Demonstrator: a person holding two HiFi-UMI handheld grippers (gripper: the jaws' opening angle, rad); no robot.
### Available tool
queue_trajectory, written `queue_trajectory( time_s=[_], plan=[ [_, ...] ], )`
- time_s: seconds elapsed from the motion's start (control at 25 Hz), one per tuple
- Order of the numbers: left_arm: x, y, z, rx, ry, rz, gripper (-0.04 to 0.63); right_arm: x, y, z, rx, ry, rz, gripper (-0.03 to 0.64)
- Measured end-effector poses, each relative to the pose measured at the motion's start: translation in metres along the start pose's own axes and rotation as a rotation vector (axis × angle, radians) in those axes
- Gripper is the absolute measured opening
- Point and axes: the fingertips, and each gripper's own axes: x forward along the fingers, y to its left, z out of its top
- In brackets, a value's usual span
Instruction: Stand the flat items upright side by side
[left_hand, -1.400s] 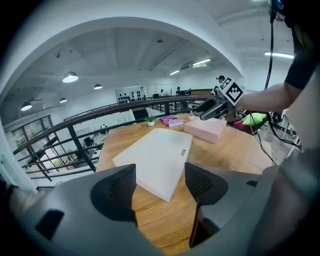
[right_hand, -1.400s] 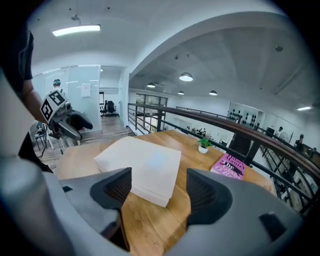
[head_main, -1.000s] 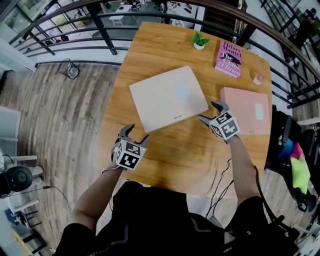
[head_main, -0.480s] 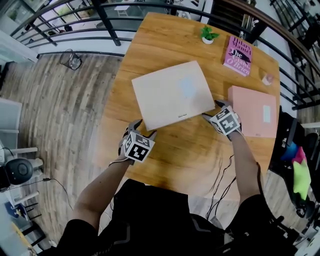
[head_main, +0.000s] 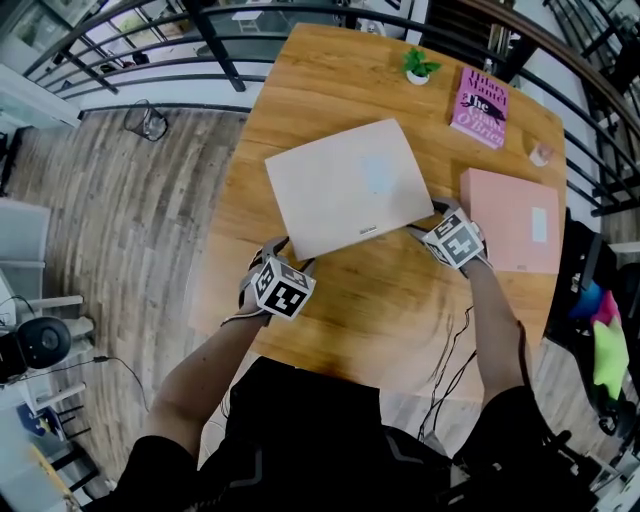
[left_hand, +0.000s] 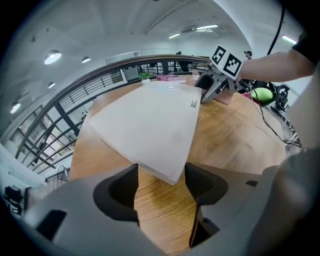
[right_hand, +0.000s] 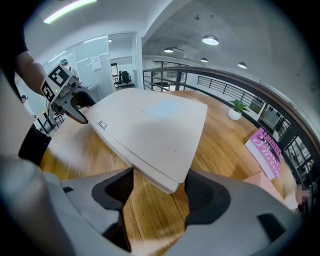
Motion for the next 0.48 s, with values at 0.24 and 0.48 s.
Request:
queue_trajectory(
  time_s=[0.24, 0.48],
  plan=[
    [0.001, 0.005, -0.003, -0.053, 0.045, 0.006, 0.307, -0.014, 0.004, 0.012, -0.027, -0.027, -0.027, 0.319],
    [-0.002, 0.004, -0.012, -0.08, 0.073, -0.03, 0.307, -0.046, 0.019, 0.026, -0.086, -0.039, -0.07, 0.302]
  ],
)
